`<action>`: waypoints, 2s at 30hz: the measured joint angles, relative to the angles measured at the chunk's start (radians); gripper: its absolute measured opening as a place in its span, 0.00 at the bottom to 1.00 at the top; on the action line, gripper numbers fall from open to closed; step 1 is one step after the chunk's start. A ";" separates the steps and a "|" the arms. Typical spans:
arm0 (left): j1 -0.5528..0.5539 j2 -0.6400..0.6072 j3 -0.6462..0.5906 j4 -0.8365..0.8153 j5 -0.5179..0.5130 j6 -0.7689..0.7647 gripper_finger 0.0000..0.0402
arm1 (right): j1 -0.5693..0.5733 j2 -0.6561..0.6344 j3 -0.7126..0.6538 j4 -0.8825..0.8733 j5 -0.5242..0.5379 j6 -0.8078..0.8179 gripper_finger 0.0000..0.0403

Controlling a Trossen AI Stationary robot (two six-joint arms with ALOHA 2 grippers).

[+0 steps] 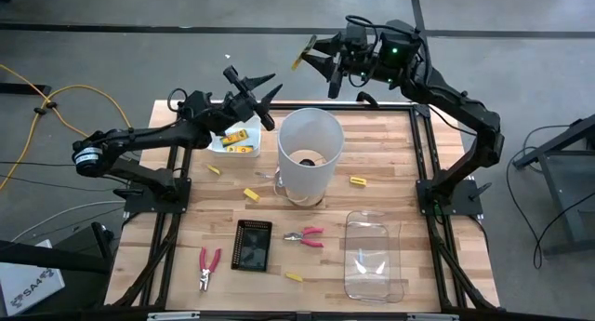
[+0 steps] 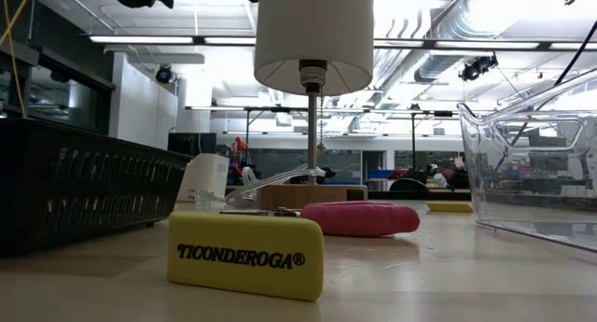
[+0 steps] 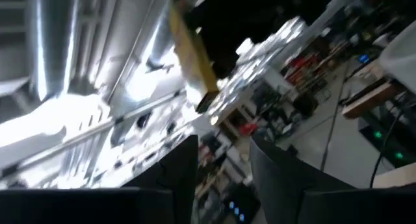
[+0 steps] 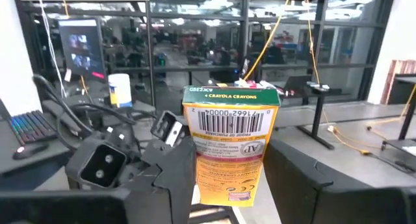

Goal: Pick & Place School Supplies
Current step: Put the crayon box into the white bin

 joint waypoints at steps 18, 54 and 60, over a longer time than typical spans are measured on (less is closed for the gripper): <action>0.129 0.194 0.060 0.323 0.238 -0.078 0.33 | -0.001 0.004 0.000 0.015 -0.017 0.025 0.39; 0.118 0.209 0.165 0.228 0.316 -0.132 0.33 | 0.000 0.004 0.000 0.047 -0.045 0.031 0.39; 0.118 0.209 0.166 0.228 0.329 -0.141 0.33 | 0.000 0.022 0.000 0.078 -0.078 0.084 0.39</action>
